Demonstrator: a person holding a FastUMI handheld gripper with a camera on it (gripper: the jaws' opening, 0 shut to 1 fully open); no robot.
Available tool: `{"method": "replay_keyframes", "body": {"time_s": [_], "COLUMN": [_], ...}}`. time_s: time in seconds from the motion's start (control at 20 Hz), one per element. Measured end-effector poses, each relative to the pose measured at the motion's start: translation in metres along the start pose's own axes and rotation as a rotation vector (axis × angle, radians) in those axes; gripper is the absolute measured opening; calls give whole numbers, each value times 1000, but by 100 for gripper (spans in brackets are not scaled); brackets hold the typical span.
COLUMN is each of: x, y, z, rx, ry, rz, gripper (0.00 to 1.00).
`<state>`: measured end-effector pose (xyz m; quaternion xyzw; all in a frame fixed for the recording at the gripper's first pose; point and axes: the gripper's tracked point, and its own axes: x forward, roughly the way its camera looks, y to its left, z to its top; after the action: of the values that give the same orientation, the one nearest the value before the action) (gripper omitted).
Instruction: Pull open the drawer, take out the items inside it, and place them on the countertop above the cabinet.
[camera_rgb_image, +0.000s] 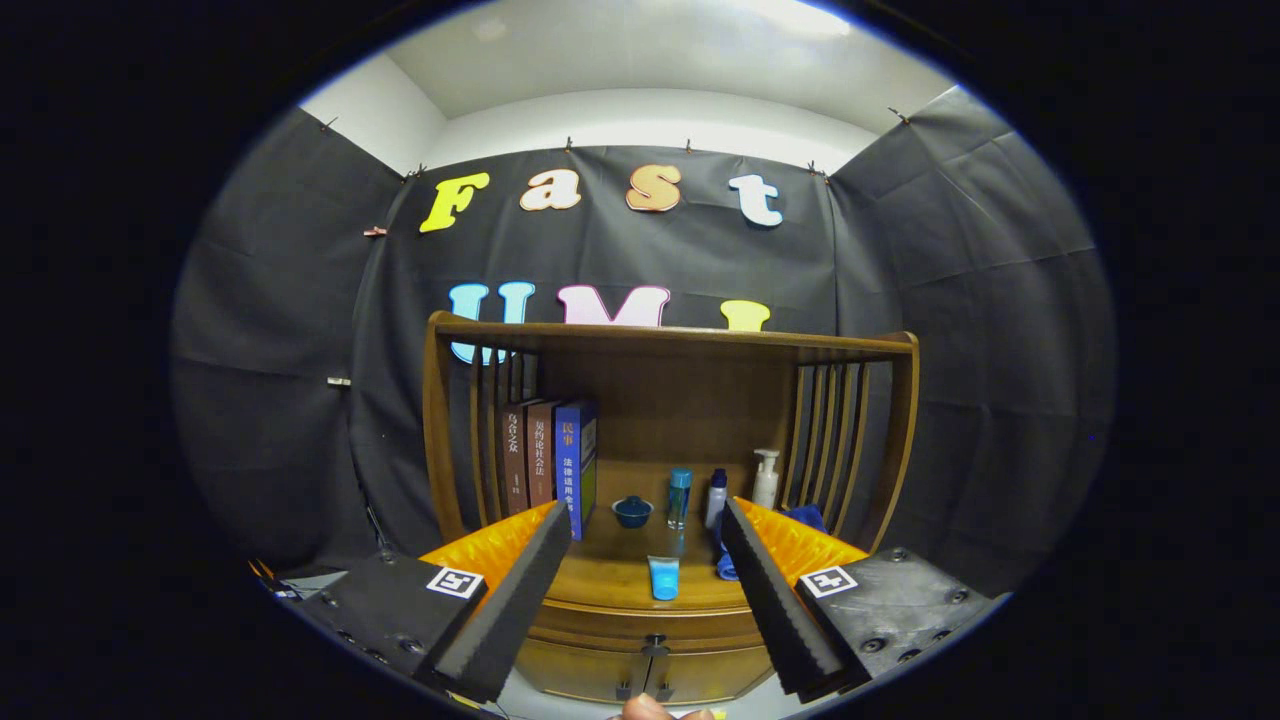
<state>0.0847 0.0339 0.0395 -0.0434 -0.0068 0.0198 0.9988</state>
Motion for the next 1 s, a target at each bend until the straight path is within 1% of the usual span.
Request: {"method": "replay_keyframes", "body": {"time_s": [1.0], "x": [-9], "y": [1], "z": [13], "rx": [-10], "ry": [-82], "rz": [-16], "gripper": [99]}}
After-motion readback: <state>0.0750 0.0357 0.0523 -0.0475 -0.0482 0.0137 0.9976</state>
